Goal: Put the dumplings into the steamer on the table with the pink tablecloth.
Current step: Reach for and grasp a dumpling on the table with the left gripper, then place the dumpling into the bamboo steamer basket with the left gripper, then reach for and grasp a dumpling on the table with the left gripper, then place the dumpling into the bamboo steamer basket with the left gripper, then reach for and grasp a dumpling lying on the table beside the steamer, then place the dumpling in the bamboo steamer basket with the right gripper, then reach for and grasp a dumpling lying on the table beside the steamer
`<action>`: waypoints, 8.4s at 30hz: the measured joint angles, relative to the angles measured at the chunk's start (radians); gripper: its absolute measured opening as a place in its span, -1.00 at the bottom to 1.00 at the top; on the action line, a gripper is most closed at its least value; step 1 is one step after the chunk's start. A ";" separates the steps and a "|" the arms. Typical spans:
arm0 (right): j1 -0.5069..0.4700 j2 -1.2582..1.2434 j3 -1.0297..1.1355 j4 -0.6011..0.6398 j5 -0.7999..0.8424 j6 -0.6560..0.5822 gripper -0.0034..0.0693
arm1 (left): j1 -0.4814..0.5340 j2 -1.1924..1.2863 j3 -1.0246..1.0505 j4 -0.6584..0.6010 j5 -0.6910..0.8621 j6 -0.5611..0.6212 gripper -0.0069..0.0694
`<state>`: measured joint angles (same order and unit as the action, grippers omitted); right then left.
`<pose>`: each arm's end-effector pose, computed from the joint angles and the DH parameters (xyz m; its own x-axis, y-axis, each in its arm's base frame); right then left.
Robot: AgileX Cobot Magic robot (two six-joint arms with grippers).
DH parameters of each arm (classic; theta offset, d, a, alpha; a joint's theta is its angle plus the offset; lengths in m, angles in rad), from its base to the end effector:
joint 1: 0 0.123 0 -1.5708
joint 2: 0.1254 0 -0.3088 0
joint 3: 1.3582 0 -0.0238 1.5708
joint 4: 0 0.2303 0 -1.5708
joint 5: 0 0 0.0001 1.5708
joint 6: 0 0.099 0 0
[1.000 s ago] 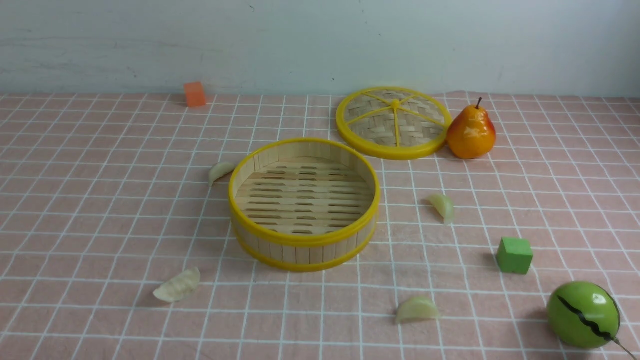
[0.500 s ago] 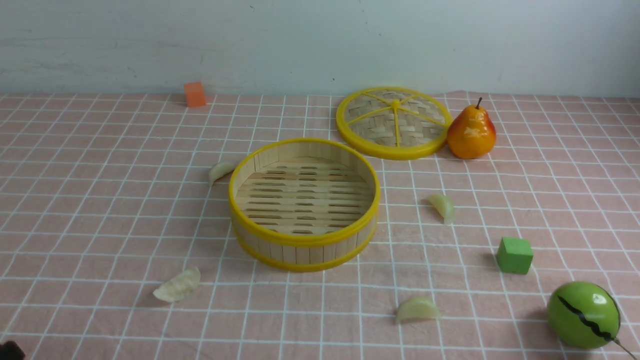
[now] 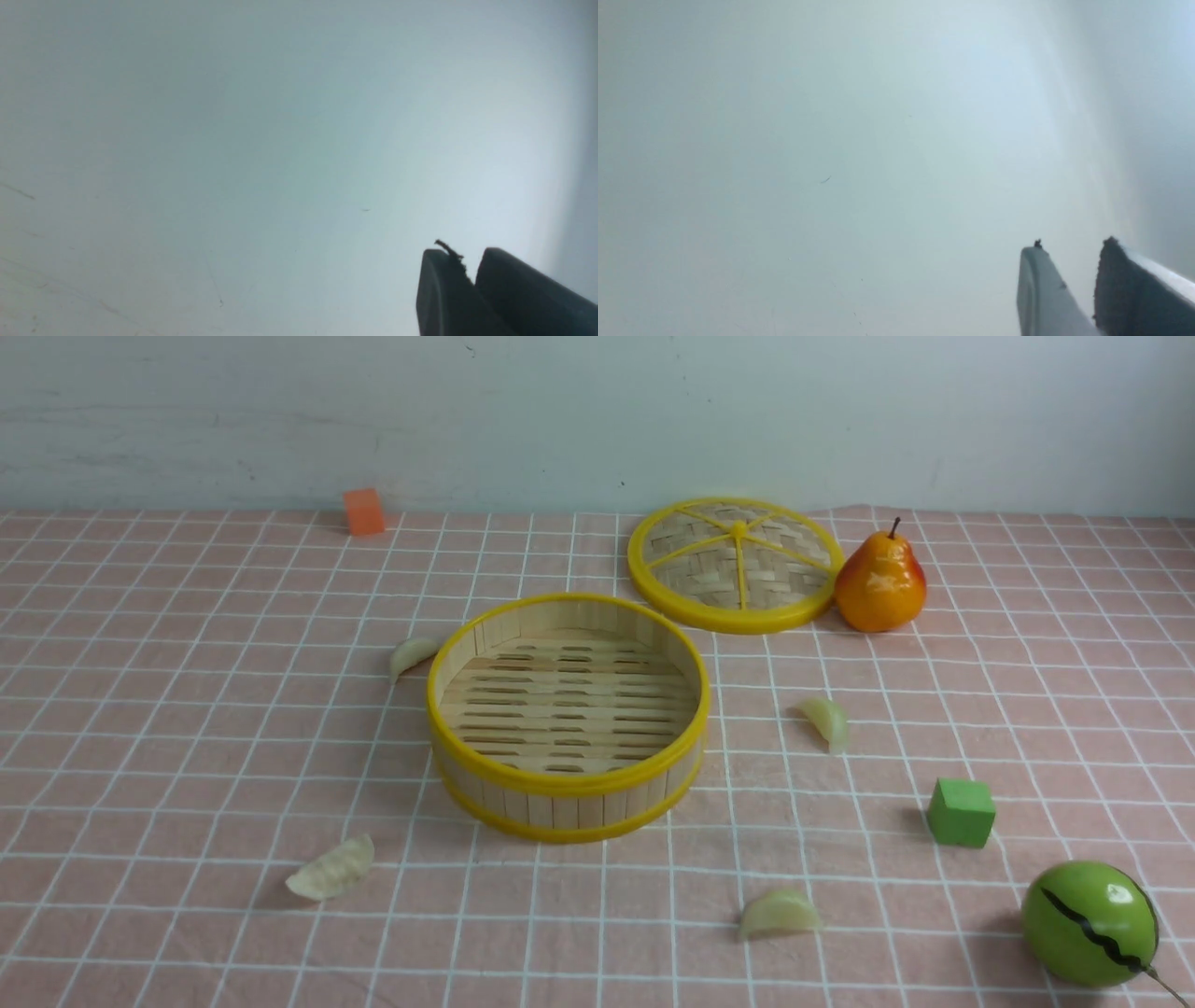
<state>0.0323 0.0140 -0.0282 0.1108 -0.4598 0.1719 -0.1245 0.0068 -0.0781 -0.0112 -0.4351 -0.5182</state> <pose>0.0050 -0.0047 0.2652 0.5130 0.2843 -0.8099 -0.1330 0.9585 0.2523 -0.0003 0.0005 0.2788 0.4187 -0.5604 -0.7146 0.3837 0.8223 -0.4202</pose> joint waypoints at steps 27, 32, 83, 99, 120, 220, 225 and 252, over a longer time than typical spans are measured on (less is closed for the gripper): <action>0.193 1.143 -0.661 -0.111 1.016 -0.271 -0.93 | -0.004 1.630 -1.317 -0.165 1.224 0.443 -0.86; 0.193 1.169 -0.667 -0.111 1.012 -0.299 -0.93 | -0.042 1.911 -1.649 -0.038 1.352 0.460 -0.77; 0.193 1.174 -0.667 0.042 0.942 -0.307 -0.84 | -0.248 2.499 -2.366 0.004 1.671 0.315 -0.25; 0.193 1.174 -0.667 0.085 0.948 -0.307 -0.82 | -0.277 2.060 -2.315 0.111 1.675 0.275 0.29; 0.193 1.174 -0.667 0.207 0.961 -0.308 -0.82 | -0.278 1.745 -0.968 0.407 1.033 0.104 0.27; 0.379 2.309 -1.944 0.293 1.090 -0.680 0.37 | -0.558 0.155 -0.205 0.796 1.256 -0.386 -0.85; 0.379 2.196 -1.974 0.178 1.363 -0.572 0.85 | -0.558 0.155 -0.205 0.795 1.256 -0.386 -0.85; 0.459 2.062 -1.472 0.085 1.600 -0.703 0.07 | -0.558 0.155 -0.205 0.803 1.244 -0.387 -0.83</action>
<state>0.4910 2.0758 -1.5000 0.1956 1.1398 -0.5313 -0.6824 0.1619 -0.2828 0.7914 0.8085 -0.9052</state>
